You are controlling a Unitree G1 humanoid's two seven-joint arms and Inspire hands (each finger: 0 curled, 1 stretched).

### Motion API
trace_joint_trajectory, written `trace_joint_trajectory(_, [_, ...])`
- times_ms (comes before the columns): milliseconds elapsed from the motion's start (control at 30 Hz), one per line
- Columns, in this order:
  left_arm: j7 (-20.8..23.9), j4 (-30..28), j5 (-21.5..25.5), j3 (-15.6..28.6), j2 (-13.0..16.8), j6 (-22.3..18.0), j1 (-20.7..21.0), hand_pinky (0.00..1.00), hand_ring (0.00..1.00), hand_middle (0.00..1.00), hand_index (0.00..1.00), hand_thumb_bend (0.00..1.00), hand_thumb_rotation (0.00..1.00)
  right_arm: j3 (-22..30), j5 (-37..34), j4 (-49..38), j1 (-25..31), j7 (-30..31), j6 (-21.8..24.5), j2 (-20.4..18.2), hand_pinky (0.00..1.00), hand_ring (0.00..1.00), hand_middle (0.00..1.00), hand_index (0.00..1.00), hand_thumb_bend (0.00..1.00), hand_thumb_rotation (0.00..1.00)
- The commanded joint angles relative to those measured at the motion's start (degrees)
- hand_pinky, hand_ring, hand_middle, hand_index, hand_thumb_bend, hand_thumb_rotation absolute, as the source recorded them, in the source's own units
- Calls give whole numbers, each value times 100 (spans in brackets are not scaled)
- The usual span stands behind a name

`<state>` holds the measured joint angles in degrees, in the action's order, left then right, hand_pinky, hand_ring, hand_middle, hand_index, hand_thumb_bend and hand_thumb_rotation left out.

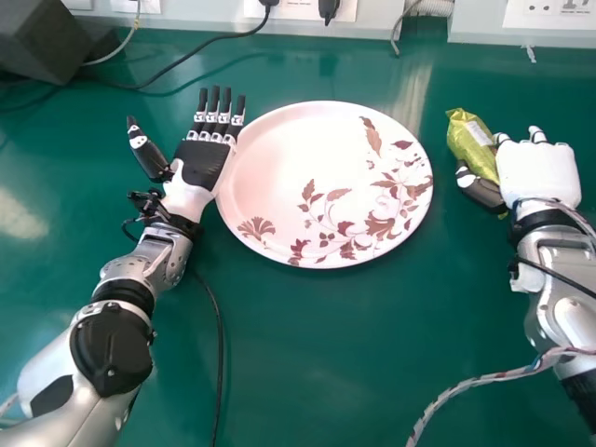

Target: Pick up biscuit and place it in the plate

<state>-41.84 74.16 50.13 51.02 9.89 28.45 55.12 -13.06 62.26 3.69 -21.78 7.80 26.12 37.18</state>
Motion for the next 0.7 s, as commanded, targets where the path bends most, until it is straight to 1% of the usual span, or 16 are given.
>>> trace_joint_trajectory(0, [44,36,-37,-38,13,-49,-57,100,97,100,100,100,60,139,-20,-222,52,66,89,30,17,23,30,47,21,0])
trace_joint_trajectory(67, [27,42,-35,-41,14,-2,-53,100,98,100,100,100,61,180,7,-381,85,150,151,33,17,23,30,47,20,0])
trace_joint_trajectory(267, [33,46,-90,-77,31,0,-38,100,96,100,100,100,62,286,142,-848,193,431,326,70,17,23,30,48,25,0])
trace_joint_trajectory(367, [8,58,-95,-62,26,-21,-36,100,94,100,100,100,62,342,200,-1054,245,539,375,63,17,23,30,48,24,0])
trace_joint_trajectory(500, [41,66,-77,-35,23,-26,-31,95,91,97,100,100,62,404,314,-1360,332,738,473,36,16,22,30,48,19,0])
trace_joint_trajectory(567, [54,57,-101,-55,22,-75,-29,93,90,96,100,100,61,439,357,-1478,378,791,504,11,16,22,29,47,20,0])
trace_joint_trajectory(667, [-30,54,-114,-70,26,-94,-39,93,91,97,100,100,61,487,446,-1702,444,911,564,-37,16,22,30,48,20,0])
